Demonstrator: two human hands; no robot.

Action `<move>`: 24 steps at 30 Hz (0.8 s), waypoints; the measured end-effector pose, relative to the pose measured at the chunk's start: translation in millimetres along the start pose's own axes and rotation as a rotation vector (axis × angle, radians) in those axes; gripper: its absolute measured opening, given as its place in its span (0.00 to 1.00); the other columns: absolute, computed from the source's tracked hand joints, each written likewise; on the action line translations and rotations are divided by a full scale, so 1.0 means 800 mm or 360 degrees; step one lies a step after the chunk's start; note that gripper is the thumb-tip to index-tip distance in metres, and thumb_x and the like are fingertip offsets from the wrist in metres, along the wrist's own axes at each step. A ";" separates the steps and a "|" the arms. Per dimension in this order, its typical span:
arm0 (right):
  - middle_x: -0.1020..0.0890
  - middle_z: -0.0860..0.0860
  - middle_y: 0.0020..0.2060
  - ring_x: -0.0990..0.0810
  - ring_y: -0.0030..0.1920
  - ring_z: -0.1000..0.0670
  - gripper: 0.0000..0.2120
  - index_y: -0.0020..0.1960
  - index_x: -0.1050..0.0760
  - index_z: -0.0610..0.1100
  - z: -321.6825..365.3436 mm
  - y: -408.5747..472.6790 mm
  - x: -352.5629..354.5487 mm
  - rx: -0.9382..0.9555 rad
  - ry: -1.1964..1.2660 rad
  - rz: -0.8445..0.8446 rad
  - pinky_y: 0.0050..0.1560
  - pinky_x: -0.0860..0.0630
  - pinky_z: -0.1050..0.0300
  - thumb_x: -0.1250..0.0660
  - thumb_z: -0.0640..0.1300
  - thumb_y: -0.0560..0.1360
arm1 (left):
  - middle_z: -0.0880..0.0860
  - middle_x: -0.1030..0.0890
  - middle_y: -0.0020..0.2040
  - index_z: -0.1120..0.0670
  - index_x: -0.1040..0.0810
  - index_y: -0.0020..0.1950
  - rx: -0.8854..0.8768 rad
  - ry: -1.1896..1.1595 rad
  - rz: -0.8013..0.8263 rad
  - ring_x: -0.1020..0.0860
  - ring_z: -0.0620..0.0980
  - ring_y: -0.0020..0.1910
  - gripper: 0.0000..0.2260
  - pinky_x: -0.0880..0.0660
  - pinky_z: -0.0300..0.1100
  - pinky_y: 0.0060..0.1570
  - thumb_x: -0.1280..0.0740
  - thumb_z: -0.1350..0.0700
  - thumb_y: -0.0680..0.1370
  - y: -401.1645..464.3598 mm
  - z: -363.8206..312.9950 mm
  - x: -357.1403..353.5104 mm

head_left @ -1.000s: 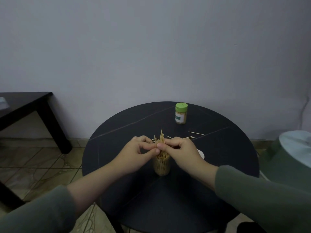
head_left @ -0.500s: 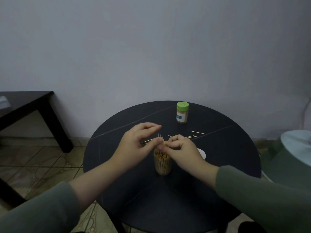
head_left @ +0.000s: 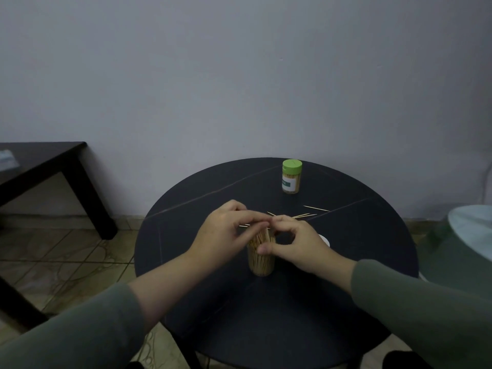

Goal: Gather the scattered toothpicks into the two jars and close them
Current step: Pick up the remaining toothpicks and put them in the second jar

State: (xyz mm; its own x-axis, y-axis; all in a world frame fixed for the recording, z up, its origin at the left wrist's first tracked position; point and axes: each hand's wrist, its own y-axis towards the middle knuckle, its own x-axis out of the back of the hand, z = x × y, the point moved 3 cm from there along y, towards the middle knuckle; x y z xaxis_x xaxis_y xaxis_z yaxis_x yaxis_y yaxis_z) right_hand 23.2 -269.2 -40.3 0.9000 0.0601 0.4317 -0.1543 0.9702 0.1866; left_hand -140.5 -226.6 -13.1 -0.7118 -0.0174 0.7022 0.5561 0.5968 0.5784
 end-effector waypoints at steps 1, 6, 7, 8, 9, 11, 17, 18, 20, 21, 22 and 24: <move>0.20 0.62 0.50 0.24 0.54 0.61 0.21 0.51 0.21 0.63 -0.001 0.000 0.001 -0.0008 -0.0042 0.0037 0.54 0.28 0.67 0.26 0.63 0.59 | 0.47 0.22 0.46 0.42 0.18 0.57 -0.0025 0.0041 0.0027 0.23 0.43 0.45 0.13 0.22 0.43 0.41 0.38 0.43 0.77 -0.001 0.000 0.000; 0.16 0.60 0.47 0.21 0.52 0.64 0.16 0.49 0.18 0.58 0.003 0.000 0.005 -0.0055 -0.0137 0.0093 0.51 0.29 0.73 0.21 0.55 0.62 | 0.48 0.22 0.59 0.44 0.21 0.64 -0.0129 -0.0033 0.0271 0.27 0.39 0.61 0.17 0.27 0.37 0.55 0.44 0.43 0.80 -0.004 -0.004 -0.001; 0.16 0.60 0.46 0.21 0.52 0.64 0.14 0.48 0.18 0.58 0.004 0.001 0.006 -0.0051 -0.0149 0.0096 0.50 0.29 0.73 0.21 0.54 0.63 | 0.49 0.21 0.60 0.45 0.21 0.63 -0.0158 -0.0008 0.0284 0.28 0.39 0.62 0.17 0.28 0.37 0.58 0.42 0.42 0.80 -0.003 -0.003 0.000; 0.16 0.60 0.46 0.21 0.51 0.63 0.14 0.47 0.17 0.57 0.005 0.001 0.007 -0.0043 -0.0176 0.0101 0.52 0.27 0.69 0.21 0.55 0.63 | 0.49 0.21 0.60 0.44 0.20 0.62 -0.0186 0.0038 0.0274 0.28 0.39 0.62 0.16 0.29 0.38 0.59 0.40 0.42 0.79 -0.003 0.000 0.000; 0.16 0.60 0.46 0.21 0.51 0.62 0.14 0.47 0.17 0.57 0.004 0.002 0.007 -0.0032 -0.0213 0.0106 0.53 0.26 0.66 0.22 0.57 0.63 | 0.48 0.21 0.59 0.44 0.19 0.59 -0.0200 0.0065 0.0233 0.27 0.38 0.62 0.14 0.28 0.40 0.59 0.37 0.43 0.77 -0.002 0.002 0.001; 0.16 0.62 0.45 0.21 0.51 0.62 0.15 0.48 0.17 0.57 0.004 0.002 0.008 -0.0034 -0.0232 0.0118 0.52 0.26 0.66 0.22 0.58 0.63 | 0.44 0.21 0.56 0.46 0.17 0.54 -0.0137 -0.0001 0.0123 0.27 0.37 0.61 0.10 0.24 0.44 0.57 0.32 0.46 0.75 -0.001 0.007 0.002; 0.15 0.56 0.45 0.19 0.50 0.59 0.16 0.48 0.16 0.53 0.005 0.001 0.009 -0.0030 -0.0191 0.0098 0.53 0.23 0.60 0.21 0.56 0.63 | 0.40 0.24 0.65 0.46 0.25 0.68 -0.0303 0.0084 0.0452 0.40 0.41 0.74 0.18 0.34 0.42 0.64 0.42 0.45 0.81 -0.002 0.001 -0.010; 0.15 0.56 0.45 0.19 0.51 0.59 0.17 0.49 0.16 0.53 0.004 0.001 0.010 -0.0037 -0.0194 0.0103 0.54 0.23 0.58 0.21 0.56 0.62 | 0.41 0.26 0.68 0.47 0.28 0.71 -0.0358 0.0147 0.0529 0.41 0.43 0.75 0.19 0.34 0.42 0.63 0.44 0.45 0.82 -0.003 0.003 -0.009; 0.15 0.57 0.46 0.20 0.53 0.59 0.19 0.50 0.16 0.55 0.003 0.002 0.011 -0.0048 -0.0248 0.0110 0.56 0.23 0.57 0.21 0.59 0.61 | 0.45 0.25 0.68 0.50 0.32 0.73 -0.0461 0.0332 0.0561 0.41 0.46 0.76 0.21 0.31 0.44 0.60 0.47 0.45 0.82 -0.004 0.006 -0.003; 0.15 0.58 0.48 0.21 0.54 0.59 0.20 0.51 0.17 0.57 0.003 0.002 0.011 -0.0054 -0.0272 0.0112 0.57 0.24 0.58 0.22 0.60 0.61 | 0.46 0.24 0.67 0.51 0.33 0.74 -0.0489 0.0409 0.0536 0.41 0.46 0.76 0.21 0.30 0.46 0.59 0.46 0.46 0.82 -0.004 0.007 0.001; 0.16 0.59 0.49 0.21 0.56 0.60 0.20 0.52 0.17 0.58 0.003 0.002 0.012 -0.0061 -0.0285 0.0118 0.57 0.25 0.60 0.22 0.61 0.61 | 0.47 0.23 0.66 0.51 0.33 0.74 -0.0495 0.0441 0.0504 0.40 0.46 0.75 0.21 0.29 0.47 0.59 0.45 0.46 0.82 -0.005 0.008 0.004; 0.16 0.60 0.49 0.21 0.55 0.60 0.22 0.54 0.18 0.59 0.003 0.004 0.012 -0.0065 -0.0311 0.0143 0.56 0.25 0.59 0.23 0.62 0.62 | 0.47 0.24 0.67 0.51 0.30 0.72 -0.0494 0.0404 0.0485 0.40 0.47 0.76 0.21 0.29 0.49 0.59 0.43 0.45 0.81 -0.007 0.009 0.008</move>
State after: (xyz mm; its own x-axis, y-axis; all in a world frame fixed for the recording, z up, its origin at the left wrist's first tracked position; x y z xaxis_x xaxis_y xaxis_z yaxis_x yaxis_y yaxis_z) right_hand 30.6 -266.5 -33.2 0.7868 0.1040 0.6084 -0.2102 0.9719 0.1057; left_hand -151.1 -224.5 -14.6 -0.3916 -0.0970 0.9150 0.8514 0.3391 0.4003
